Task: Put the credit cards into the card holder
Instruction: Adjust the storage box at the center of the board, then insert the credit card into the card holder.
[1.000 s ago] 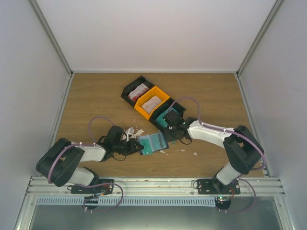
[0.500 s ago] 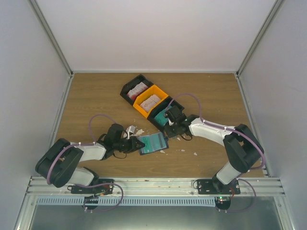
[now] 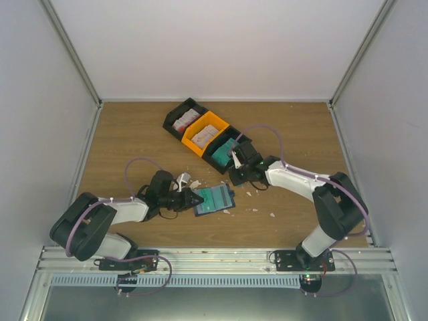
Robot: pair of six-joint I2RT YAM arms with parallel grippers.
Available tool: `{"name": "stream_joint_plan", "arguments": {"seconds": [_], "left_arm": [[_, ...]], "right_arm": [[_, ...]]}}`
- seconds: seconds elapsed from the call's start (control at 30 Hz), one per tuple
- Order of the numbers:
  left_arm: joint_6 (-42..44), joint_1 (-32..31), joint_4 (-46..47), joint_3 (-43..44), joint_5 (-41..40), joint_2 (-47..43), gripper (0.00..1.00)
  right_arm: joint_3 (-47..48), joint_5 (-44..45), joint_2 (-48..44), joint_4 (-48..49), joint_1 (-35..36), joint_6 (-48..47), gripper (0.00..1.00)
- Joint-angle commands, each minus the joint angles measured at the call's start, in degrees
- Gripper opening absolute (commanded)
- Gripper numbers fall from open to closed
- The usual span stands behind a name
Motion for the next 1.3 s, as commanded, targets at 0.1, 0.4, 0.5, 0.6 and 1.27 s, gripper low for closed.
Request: {"name": "stream_joint_plan", "arguments": {"seconds": [0.1,0.4,0.5,0.6,1.27], "left_arm": [[-5.62,-0.27,7.62,0.99,1.08,0.16,0.0],[-7.67,-0.35,12.41,0.04,-0.15,4.91,0.0],[-7.68,-0.28,12.91,-0.55,0.47,5.46,0.0],[-7.61,-0.22,13.1,-1.71,0.58,4.85,0.0],[-4.24,-0.22,11.66,1.47,2.51,9.72,0.0]], "right_arm": [[-7.68,-18.2,-12.22,2.88,-0.23,3.43,0.04],[-10.16,-25.11,-8.83,7.69,-0.27,7.08,0.04],[-10.78,-25.09,-6.2,8.51,-0.24,7.29,0.04],[-11.55,-23.39,-4.11,8.51,-0.32,7.46,0.04],[-11.88,-13.0,0.66,4.4,-0.52,7.75,0.04]]}}
